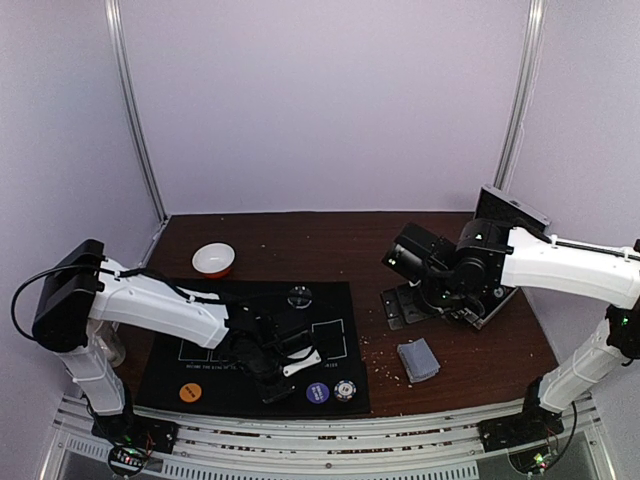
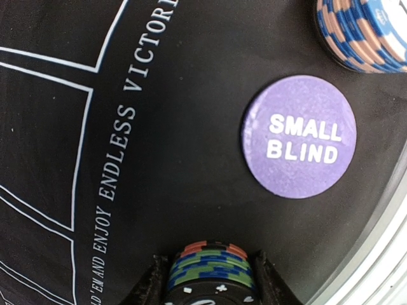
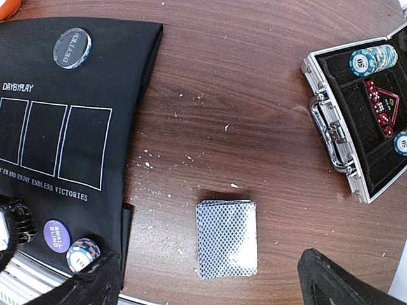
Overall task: Distribute texas hold em gaming equipment
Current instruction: Move the poker chips pile to the big blind area.
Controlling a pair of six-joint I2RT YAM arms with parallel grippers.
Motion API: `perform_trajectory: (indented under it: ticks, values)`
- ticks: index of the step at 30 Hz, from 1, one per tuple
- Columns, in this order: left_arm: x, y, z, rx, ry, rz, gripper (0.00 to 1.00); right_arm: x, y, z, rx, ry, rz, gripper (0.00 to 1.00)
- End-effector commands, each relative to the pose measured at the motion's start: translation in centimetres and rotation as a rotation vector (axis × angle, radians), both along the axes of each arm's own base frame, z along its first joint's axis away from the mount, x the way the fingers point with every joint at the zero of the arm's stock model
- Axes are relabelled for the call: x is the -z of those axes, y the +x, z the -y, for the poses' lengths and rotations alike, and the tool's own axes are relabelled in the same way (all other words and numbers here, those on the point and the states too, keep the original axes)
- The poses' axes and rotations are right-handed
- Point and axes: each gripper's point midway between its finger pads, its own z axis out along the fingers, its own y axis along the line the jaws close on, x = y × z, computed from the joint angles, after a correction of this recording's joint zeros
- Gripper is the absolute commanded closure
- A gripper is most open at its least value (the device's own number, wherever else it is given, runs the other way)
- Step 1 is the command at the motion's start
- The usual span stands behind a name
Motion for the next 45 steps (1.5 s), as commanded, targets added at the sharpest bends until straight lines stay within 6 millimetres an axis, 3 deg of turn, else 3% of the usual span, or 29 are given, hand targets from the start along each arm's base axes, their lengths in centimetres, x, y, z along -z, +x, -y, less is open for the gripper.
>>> perform_trajectory:
  ticks: [1, 4, 12, 18, 27, 31, 37, 42, 45]
  values:
    - [1.8, -1.5, -3.0, -0.033, 0.103, -0.050, 0.93, 0.6, 0.0, 0.6, -0.003, -0.031, -0.005, 0.00]
    - [1.4, -1.4, -3.5, -0.075, 0.121, -0.046, 1.00, 0.7, 0.0, 0.7, -0.005, -0.030, -0.002, 0.00]
    - [2.0, -2.6, -6.9, -0.282, 0.177, -0.094, 1.00, 0.7, 0.0, 0.5, -0.030, -0.014, 0.014, 0.00]
    - [1.1, -1.5, -8.8, -0.439, 0.165, -0.075, 1.00, 1.0, 0.1, -0.2, -0.082, -0.006, 0.016, 0.00]
    - [-0.6, 0.3, -6.0, -0.431, 0.065, -0.043, 1.00, 2.3, -0.1, -0.4, -0.138, -0.030, 0.002, 0.00]
    - [-0.9, 0.7, -6.1, -0.440, 0.047, -0.042, 1.00, 3.5, -0.5, -2.8, -0.179, 0.055, -0.041, 0.00]
    - [-0.8, 1.0, -6.2, -0.440, 0.031, -0.044, 1.00, 4.4, 0.0, -10.3, -0.260, 0.301, -0.099, 0.10]
    - [-0.8, 0.8, -6.4, -0.453, 0.005, -0.056, 1.00, 7.1, 0.3, -13.6, -0.259, 0.388, -0.187, 0.24]
    - [-0.5, 0.6, -7.1, -0.464, 0.012, -0.063, 1.00, 8.3, 1.3, -13.8, -0.223, 0.405, -0.198, 0.29]
